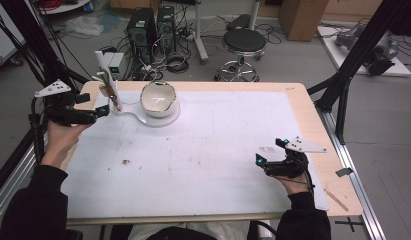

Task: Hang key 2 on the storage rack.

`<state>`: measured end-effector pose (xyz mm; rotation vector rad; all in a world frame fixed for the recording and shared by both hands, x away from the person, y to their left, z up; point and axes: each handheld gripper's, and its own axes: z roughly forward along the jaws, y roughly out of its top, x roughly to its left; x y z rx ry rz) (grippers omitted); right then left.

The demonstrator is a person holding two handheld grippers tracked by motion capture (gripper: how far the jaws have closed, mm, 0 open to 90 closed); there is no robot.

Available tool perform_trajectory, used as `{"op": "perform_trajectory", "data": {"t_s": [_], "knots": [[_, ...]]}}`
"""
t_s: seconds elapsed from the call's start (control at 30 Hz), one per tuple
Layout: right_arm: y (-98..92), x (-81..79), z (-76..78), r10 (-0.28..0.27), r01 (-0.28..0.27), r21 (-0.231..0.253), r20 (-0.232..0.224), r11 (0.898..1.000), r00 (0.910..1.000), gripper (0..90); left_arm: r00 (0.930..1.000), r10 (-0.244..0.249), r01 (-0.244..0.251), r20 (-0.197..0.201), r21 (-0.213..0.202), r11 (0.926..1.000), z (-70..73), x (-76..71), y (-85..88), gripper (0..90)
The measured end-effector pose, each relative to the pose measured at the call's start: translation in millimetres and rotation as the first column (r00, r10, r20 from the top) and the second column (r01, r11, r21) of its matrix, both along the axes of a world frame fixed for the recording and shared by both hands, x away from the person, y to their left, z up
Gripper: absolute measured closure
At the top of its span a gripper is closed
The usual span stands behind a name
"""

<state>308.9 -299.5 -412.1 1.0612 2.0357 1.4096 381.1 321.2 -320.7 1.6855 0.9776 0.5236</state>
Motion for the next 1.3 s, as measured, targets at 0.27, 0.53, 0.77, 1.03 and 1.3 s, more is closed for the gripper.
{"op": "perform_trajectory", "data": {"t_s": [0.27, 0.53, 0.77, 1.03, 1.3], "knots": [[1.1, -0.2, -0.4, 0.004, -0.004, -0.003, -0.008, 1.0, 1.0, 0.7, 0.9992, -0.033, 0.034, -0.023, 0.017, 0.9993, -12.5, -4.1, -14.0, 1.6], [0.6, 0.0, -0.5, 0.005, -0.005, -0.003, -0.007, 1.0, 1.0, 0.7, 0.9969, -0.067, 0.068, -0.043, 0.029, 0.9973, -22.2, -13.0, -22.6, 1.6], [1.2, -0.1, -1.1, 0.006, -0.006, -0.005, -0.01, 1.0, 0.9999, 0.7, 0.9929, -0.094, 0.099, -0.073, 0.061, 0.9933, -37.3, -22.1, -27.0, 1.6], [2.3, 0.8, -2.4, 0.007, -0.007, -0.014, -0.017, 1.0, 0.9998, 0.7, 0.9844, -0.123, 0.135, -0.125, 0.09, 0.9868, -56.5, -30.9, -32.4, 1.6], [3.6, 0.9, -3.1, 0.015, -0.016, -0.026, -0.015, 1.0, 0.9998, 0.7, 0.9781, -0.151, 0.175, -0.143, 0.169, 0.97, -62.6, -41.6, -40.5, 1.7]]}}
